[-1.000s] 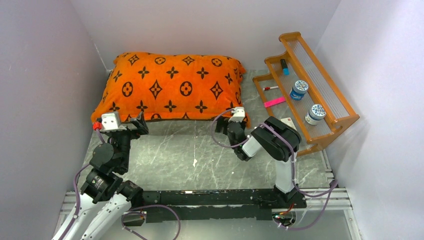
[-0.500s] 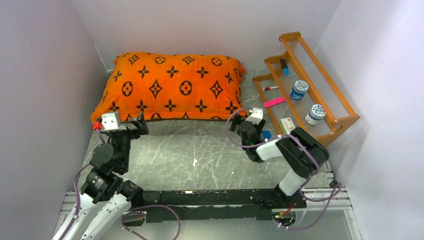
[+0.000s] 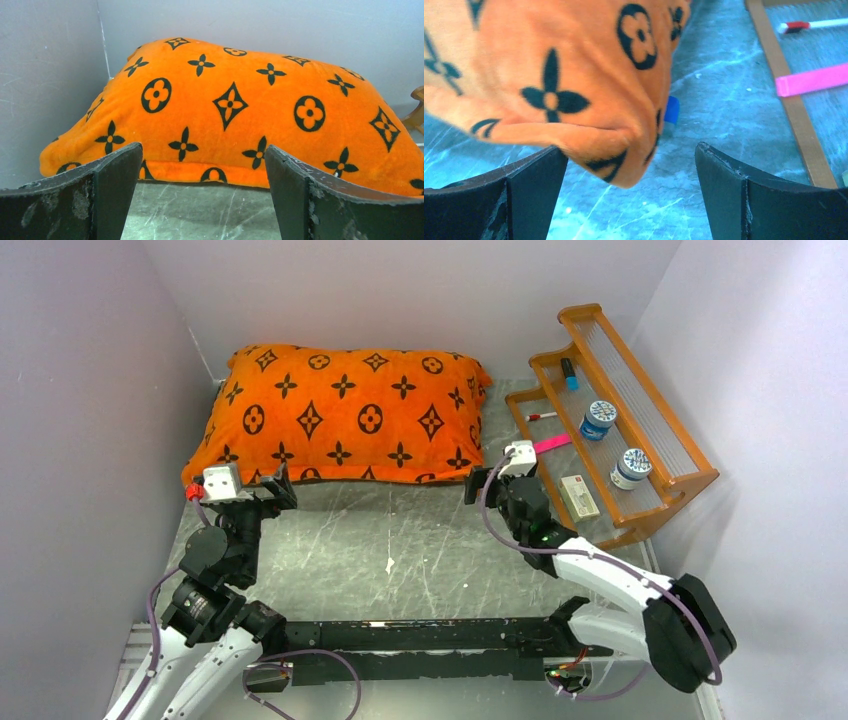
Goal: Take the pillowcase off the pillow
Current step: Move the pillow to the center of the board.
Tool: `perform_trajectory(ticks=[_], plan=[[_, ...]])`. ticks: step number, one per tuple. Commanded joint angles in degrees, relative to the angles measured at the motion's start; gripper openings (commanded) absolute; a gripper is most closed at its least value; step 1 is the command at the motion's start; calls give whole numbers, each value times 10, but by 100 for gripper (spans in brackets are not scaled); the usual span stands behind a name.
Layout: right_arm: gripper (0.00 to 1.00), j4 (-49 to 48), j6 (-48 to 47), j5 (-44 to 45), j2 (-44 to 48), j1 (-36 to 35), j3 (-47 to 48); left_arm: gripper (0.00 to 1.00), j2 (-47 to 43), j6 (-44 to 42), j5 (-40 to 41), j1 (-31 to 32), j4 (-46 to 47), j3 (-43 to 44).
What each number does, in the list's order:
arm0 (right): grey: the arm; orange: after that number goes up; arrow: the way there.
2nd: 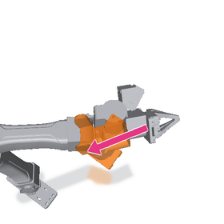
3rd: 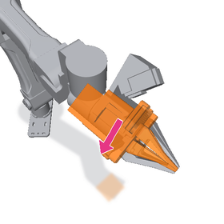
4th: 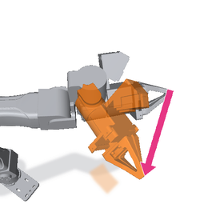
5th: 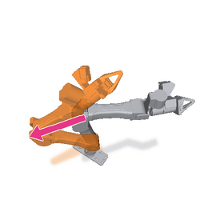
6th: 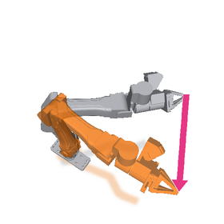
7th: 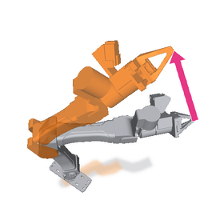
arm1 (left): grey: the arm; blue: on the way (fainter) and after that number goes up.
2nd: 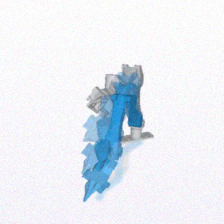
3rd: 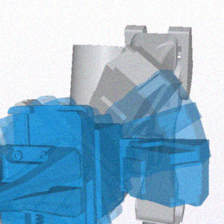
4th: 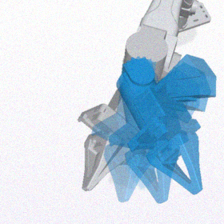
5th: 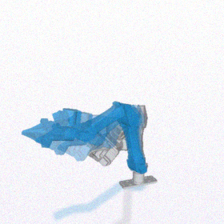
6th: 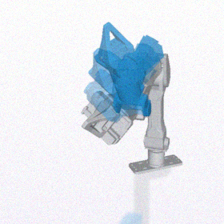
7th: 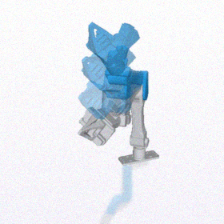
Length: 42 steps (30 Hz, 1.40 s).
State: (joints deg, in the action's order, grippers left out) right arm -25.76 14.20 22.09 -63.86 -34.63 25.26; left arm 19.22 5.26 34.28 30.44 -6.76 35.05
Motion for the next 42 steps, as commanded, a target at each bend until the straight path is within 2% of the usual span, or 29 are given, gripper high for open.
perform_trajectory(ticks=[1, 6, 13, 22, 24, 27, 29, 30, 31, 35, 36, 42], plan=[[100, 89, -61, -113, 42, 3, 68, 97, 1, -1, -11, -2, 12, 15], [100, 174, -97, -157, 0, 4, 160, 97, 1, -2, -13, -2, 11, 16], [100, 223, -104, -215, -114, 37, 270, 97, 2, -2, -15, -2, 10, 17], [100, 228, -87, -341, -243, 38, 351, 97, -1, -3, -21, -2, 10, 17], [97, 225, -83, -365, -264, 37, 357, 97, -2, -3, -22, -2, 11, 17], [85, 229, -84, -390, -278, 34, 366, 97, -1, -4, -27, -2, 13, 16], [72, 234, -87, -409, -280, 26, 371, 97, -1, -5, -27, -2, 13, 16], [62, 241, -91, -413, -280, 22, 377, 97, -1, -5, -27, -2, 13, 16], [47, 251, -96, -412, -280, 14, 383, 97, -1, -5, -27, -2, 13, 16], [4, 288, -113, -388, -256, -25, 398, 97, -2, -5, -26, -2, 13, 16], [0, 295, -116, -381, -247, -38, 398, 97, 0, -5, -26, -2, 14, 16], [0, 313, -95, -332, -203, -129, 393, 97, -1, -4, -24, -2, 12, 17]])
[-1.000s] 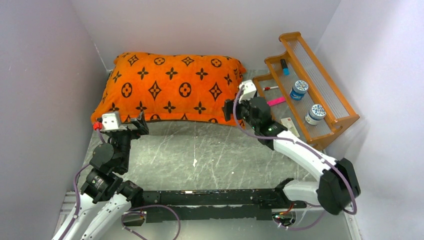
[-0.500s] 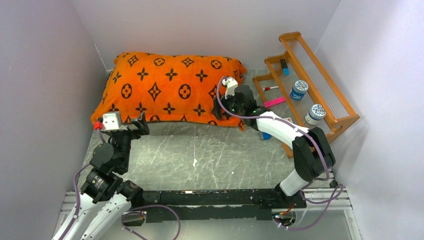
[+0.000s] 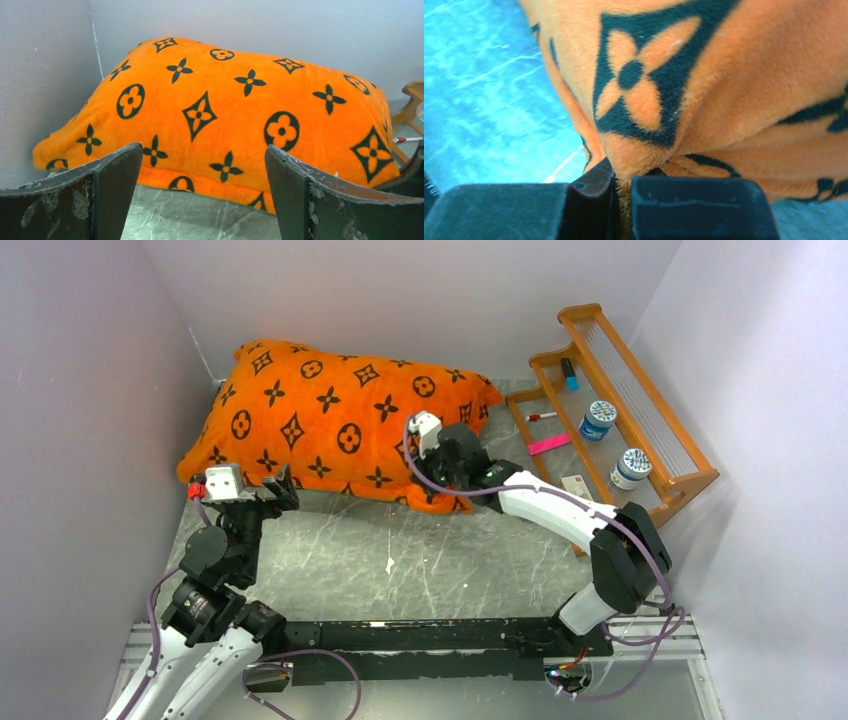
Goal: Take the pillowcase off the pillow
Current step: Move the pillow to the center of the board.
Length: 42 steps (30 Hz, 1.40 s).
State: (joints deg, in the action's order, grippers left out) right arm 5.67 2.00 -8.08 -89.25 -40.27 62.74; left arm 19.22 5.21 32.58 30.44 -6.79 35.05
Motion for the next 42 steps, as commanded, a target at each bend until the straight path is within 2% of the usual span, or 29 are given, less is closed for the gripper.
perform_trajectory(ticks=[1, 4, 8, 13, 19, 22, 28, 29, 33, 42], plan=[[0, -5, 40, -25, 57, -89, 13, 97, -2, -3, -7, -2, 11, 17], [0, -10, 72, 18, 67, -148, 4, 97, -3, -2, -4, -2, 10, 18], [0, -1, 107, 50, 74, -195, 1, 97, -2, -1, 0, -2, 9, 18], [0, 5, 154, 67, 79, -233, -12, 97, 0, -1, 0, -2, 10, 16], [0, -38, 213, 71, 65, -311, -38, 97, 19, 1, 3, -2, 4, 19], [13, -9, 205, 53, 55, -319, -11, 97, 25, 1, 4, -2, 2, 20], [69, 105, 129, 93, 63, -308, 85, 97, 24, 0, 11, -2, 5, 18], [75, 122, 118, 101, 65, -301, 100, 97, 24, 0, 10, -2, 4, 18], [87, 166, 85, 102, 88, -246, 135, 97, 23, 0, 6, -2, 5, 17], [98, 184, 36, 36, 119, -64, 157, 97, 30, 8, -3, -2, 3, 22]])
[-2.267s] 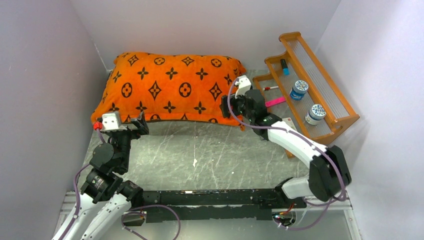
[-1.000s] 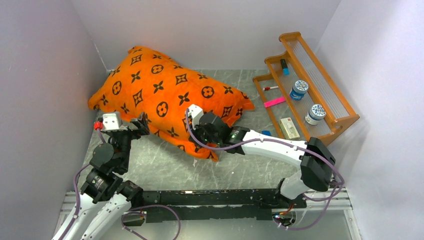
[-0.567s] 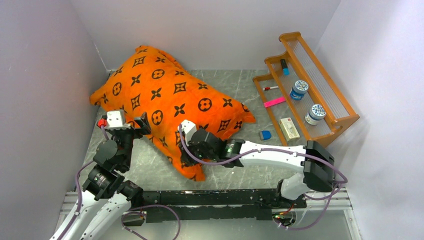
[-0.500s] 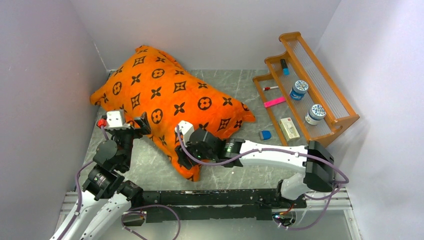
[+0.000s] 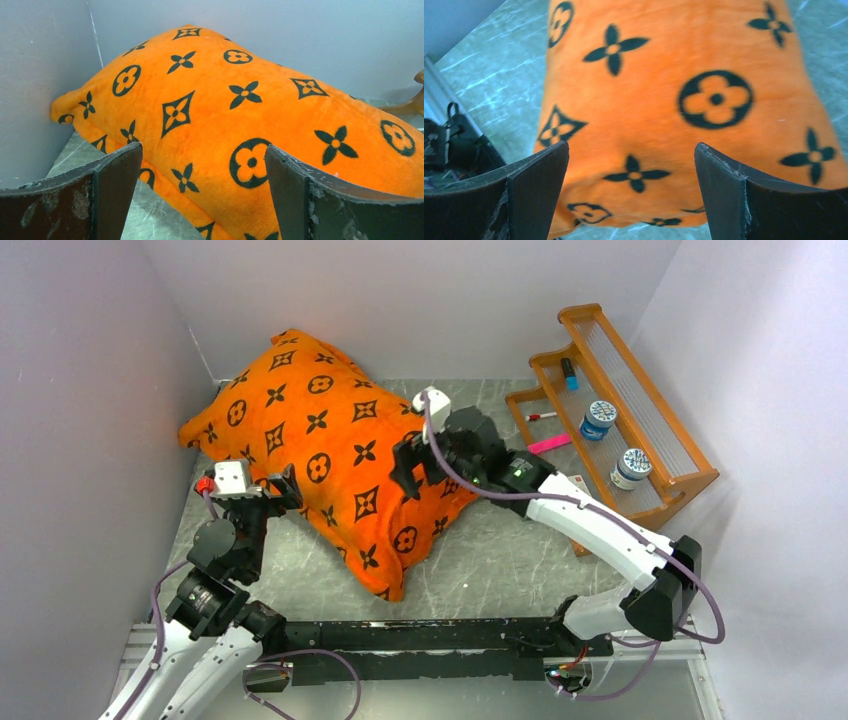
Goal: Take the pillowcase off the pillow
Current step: Move the pillow to the center of the board.
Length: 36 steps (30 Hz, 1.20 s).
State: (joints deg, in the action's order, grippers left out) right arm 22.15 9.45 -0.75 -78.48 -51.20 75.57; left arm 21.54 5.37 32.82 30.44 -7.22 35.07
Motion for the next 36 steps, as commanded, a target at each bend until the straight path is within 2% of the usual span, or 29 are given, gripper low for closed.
perform_trajectory(ticks=[1, 11, 16, 18, 22, 24, 26, 28, 30, 36], plan=[[99, 17, -42, -49, 9, 67, 28, 97, 7, 8, -8, -2, 7, 22], [100, -99, -4, -179, -53, 265, -9, 97, 10, 6, -14, -2, 9, 22], [99, -153, 11, -241, -112, 300, -29, 97, 13, 5, -19, -2, 9, 23], [96, -159, 18, -278, -137, 299, -36, 97, 17, 5, -20, -2, 9, 24], [80, -190, 37, -357, -134, 298, -79, 97, 26, 1, -33, -2, 13, 23], [68, -196, 38, -385, -119, 296, -99, 97, 32, -3, -34, -3, 14, 23], [49, -190, 34, -408, -103, 292, -114, 97, 37, -6, -33, -3, 14, 23], [22, -176, 24, -421, -85, 281, -123, 97, 39, -8, -30, -3, 15, 21], [0, -163, 15, -420, -59, 264, -131, 97, 39, -10, -25, -3, 14, 21], [0, -129, 23, -399, 32, 219, -157, 97, 37, -9, -22, -3, 20, 19]])
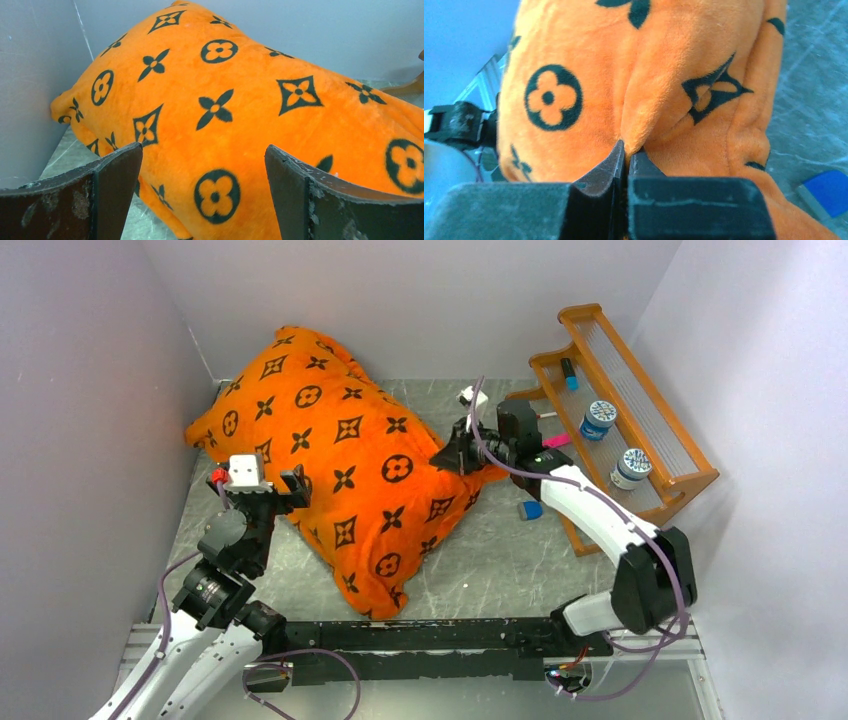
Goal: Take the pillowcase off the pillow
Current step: Move the pillow to the center of the board.
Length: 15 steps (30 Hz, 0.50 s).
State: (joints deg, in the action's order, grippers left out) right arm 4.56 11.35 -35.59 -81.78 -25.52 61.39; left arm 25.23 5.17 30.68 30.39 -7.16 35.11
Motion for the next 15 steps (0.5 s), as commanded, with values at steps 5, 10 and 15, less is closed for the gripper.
perform_trajectory(ticks=[5, 10, 15], plan=[[0, 64, 21, -35, 115, -81, -60, 97, 1, 7, -12, -3, 4, 28], [0, 43, 67, -29, 151, -110, -129, 97, 9, 23, 0, -3, -10, 32], [2, 54, 68, 2, 161, -136, -142, 97, 43, 47, -24, -5, -34, 46]])
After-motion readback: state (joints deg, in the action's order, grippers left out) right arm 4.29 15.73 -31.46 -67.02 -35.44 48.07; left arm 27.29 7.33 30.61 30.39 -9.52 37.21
